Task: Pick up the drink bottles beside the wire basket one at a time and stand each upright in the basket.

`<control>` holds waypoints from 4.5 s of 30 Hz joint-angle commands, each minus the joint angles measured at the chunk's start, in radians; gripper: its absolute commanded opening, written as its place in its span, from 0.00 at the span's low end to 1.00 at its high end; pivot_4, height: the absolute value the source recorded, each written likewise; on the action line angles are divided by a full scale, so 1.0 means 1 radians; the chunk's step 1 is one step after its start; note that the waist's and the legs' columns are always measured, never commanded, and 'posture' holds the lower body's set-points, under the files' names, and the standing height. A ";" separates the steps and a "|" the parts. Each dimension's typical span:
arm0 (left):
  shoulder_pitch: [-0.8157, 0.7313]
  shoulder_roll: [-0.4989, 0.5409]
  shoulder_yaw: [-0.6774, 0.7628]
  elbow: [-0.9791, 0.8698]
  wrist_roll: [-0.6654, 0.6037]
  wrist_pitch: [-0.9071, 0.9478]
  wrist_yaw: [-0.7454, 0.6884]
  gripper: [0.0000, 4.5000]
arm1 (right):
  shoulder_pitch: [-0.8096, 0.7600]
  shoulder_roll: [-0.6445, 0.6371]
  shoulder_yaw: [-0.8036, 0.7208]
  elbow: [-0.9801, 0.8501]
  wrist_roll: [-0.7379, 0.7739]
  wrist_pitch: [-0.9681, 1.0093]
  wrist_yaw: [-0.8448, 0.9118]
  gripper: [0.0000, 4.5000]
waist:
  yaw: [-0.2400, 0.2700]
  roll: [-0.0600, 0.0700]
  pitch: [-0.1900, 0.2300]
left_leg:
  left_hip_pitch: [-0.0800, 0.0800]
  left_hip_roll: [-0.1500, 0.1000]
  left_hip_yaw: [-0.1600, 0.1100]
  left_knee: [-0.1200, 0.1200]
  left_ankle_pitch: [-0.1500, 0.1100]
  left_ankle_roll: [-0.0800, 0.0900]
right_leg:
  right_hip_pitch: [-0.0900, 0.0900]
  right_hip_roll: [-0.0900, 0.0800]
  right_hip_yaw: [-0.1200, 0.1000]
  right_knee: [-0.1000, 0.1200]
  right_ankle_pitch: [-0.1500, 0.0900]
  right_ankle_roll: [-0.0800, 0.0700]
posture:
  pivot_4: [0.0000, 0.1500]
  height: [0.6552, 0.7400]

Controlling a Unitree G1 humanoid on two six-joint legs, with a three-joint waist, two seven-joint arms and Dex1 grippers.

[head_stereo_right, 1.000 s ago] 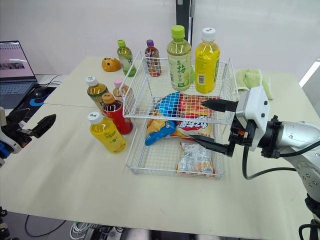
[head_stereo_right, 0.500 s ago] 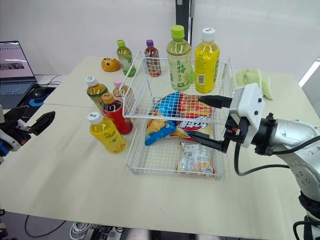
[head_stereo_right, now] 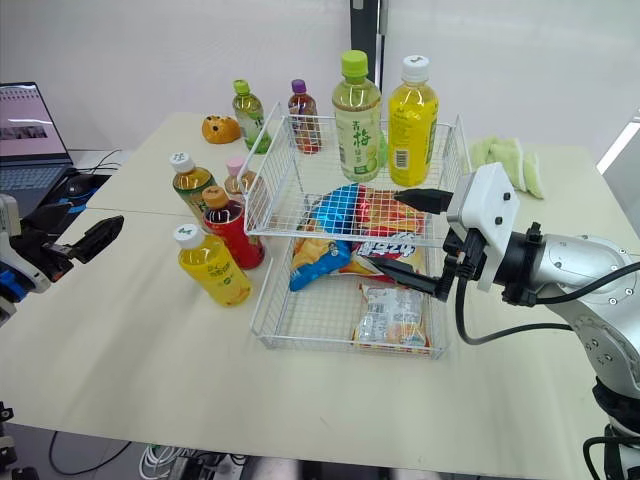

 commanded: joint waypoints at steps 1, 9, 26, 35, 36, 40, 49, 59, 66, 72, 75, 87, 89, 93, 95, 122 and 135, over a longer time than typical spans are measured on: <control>-0.055 0.031 -0.019 0.000 -0.014 0.000 -0.009 1.00 | -0.024 0.013 0.000 -0.034 -0.006 0.004 -0.030 1.00 | 0.001 0.000 0.000 | 0.000 0.000 0.000 0.000 0.000 0.000 | 0.000 0.000 0.000 0.000 0.000 0.000 | 1.00 0.71; -0.223 0.021 -0.104 0.089 -0.012 0.014 -0.009 1.00 | -0.030 0.033 -0.020 -0.063 0.030 0.035 -0.075 1.00 | 0.001 0.000 0.000 | 0.000 0.000 0.000 0.000 0.000 0.000 | 0.000 0.000 0.000 0.000 0.000 0.000 | 1.00 0.71; -0.716 -0.124 -0.356 0.650 0.194 -0.156 0.087 1.00 | -0.022 0.019 -0.045 -0.082 0.070 0.061 -0.085 1.00 | 0.000 0.000 0.000 | -0.001 0.000 0.001 0.000 0.000 0.000 | -0.001 0.001 0.001 -0.001 0.000 0.000 | 1.00 0.71; -0.847 -0.160 -0.378 0.892 0.258 -0.237 0.088 1.00 | -0.014 0.023 -0.045 -0.086 0.075 0.060 -0.086 1.00 | 0.000 0.000 0.000 | -0.001 0.000 0.001 0.000 0.000 0.000 | -0.001 0.001 0.000 -0.001 0.000 0.000 | 1.00 0.71; -0.855 -0.163 -0.385 0.908 0.267 -0.243 0.084 0.96 | -0.014 0.024 -0.045 -0.087 0.076 0.060 -0.086 1.00 | 0.000 0.000 0.000 | -0.001 0.000 0.001 0.000 0.000 0.000 | -0.001 0.001 0.000 -0.001 0.000 0.000 | 1.00 0.71; -0.883 -0.169 -0.393 0.962 0.291 -0.258 0.107 0.72 | -0.015 0.026 -0.044 -0.088 0.084 0.060 -0.090 1.00 | 0.001 0.000 0.000 | -0.001 0.000 0.001 0.000 0.000 0.000 | -0.001 0.001 0.000 -0.001 0.000 0.000 | 1.00 0.71; -0.884 -0.160 -0.373 0.967 0.295 -0.291 0.093 0.30 | -0.014 0.020 -0.048 -0.096 0.104 0.064 -0.105 1.00 | 0.002 0.000 0.000 | -0.002 0.000 0.001 0.000 0.000 0.000 | -0.001 0.001 0.000 -0.001 0.000 0.000 | 1.00 0.71; -0.837 0.038 -0.338 0.586 0.245 -0.053 0.010 0.30 | 0.012 -0.045 -0.159 -0.081 0.192 0.072 -0.066 1.00 | 0.000 -0.002 0.002 | -0.008 0.001 0.001 0.000 0.001 -0.001 | -0.008 0.001 0.000 -0.001 0.000 0.000 | 1.00 0.71; -1.173 0.087 -0.454 0.518 0.208 0.237 -0.214 0.30 | 0.029 -0.163 -0.284 0.012 0.276 0.102 0.035 1.00 | 0.034 -0.005 0.002 | -0.011 -0.001 -0.003 0.002 0.001 0.000 | -0.006 0.001 -0.004 -0.007 0.000 0.000 | 1.00 0.71; -1.386 -0.025 -0.538 0.594 0.218 0.296 -0.318 0.30 | 0.046 -0.208 -0.311 0.045 0.270 0.095 0.061 1.00 | 0.035 -0.005 0.002 | -0.011 -0.001 -0.003 0.002 0.000 0.000 | -0.005 0.001 -0.005 -0.008 0.000 0.000 | 1.00 0.71; -1.466 -0.095 -0.550 0.642 0.208 0.312 -0.346 0.30 | 0.064 -0.214 -0.334 0.041 0.269 0.094 0.051 1.00 | 0.027 -0.004 0.003 | -0.011 -0.001 -0.003 0.001 0.000 0.000 | -0.005 0.001 -0.005 -0.007 0.000 0.000 | 1.00 0.71; -1.565 -0.226 -0.573 0.837 0.254 0.185 -0.399 0.30 | 0.110 -0.203 -0.355 -0.016 0.290 0.097 -0.025 1.00 | 0.021 -0.002 0.004 | -0.011 -0.001 -0.002 0.001 0.000 0.000 | -0.007 0.001 -0.002 -0.007 0.000 0.000 | 1.00 0.71; -1.564 -0.237 -0.578 0.854 0.262 0.169 -0.406 0.30 | 0.116 -0.203 -0.357 -0.024 0.299 0.099 -0.038 1.00 | 0.020 -0.002 0.004 | -0.011 -0.001 -0.001 0.001 0.000 0.000 | -0.007 0.001 -0.002 -0.007 0.000 0.000 | 1.00 0.71; -1.516 -0.272 -0.588 0.864 0.278 0.157 -0.400 0.30 | 0.116 -0.204 -0.354 -0.028 0.305 0.096 -0.054 1.00 | 0.020 -0.002 0.004 | -0.011 -0.001 -0.002 0.001 0.000 0.000 | -0.007 0.001 -0.003 -0.007 0.000 0.000 | 1.00 0.71; -1.497 -0.296 -0.584 0.873 0.283 0.145 -0.382 0.30 | 0.111 -0.204 -0.350 -0.022 0.304 0.092 -0.057 1.00 | 0.020 -0.002 0.004 | -0.011 -0.001 -0.001 0.001 0.000 0.000 | -0.007 0.001 -0.002 -0.007 0.000 0.000 | 1.00 0.71; -1.500 -0.325 -0.541 0.957 0.301 0.073 -0.373 0.99 | 0.166 -0.200 -0.419 -0.008 0.185 0.058 -0.054 1.00 | 0.016 -0.001 0.004 | -0.012 -0.001 -0.001 0.001 0.001 0.000 | -0.008 0.001 -0.002 -0.006 0.000 0.000 | 1.00 0.71; -1.297 -0.040 -0.460 0.479 0.183 0.329 -0.502 0.99 | 0.123 -0.153 -0.359 0.023 0.077 -0.074 -0.026 1.00 | 0.001 0.001 0.002 | -0.010 -0.001 -0.001 0.002 0.001 0.000 | -0.007 0.001 -0.001 -0.004 0.000 0.000 | 1.00 0.71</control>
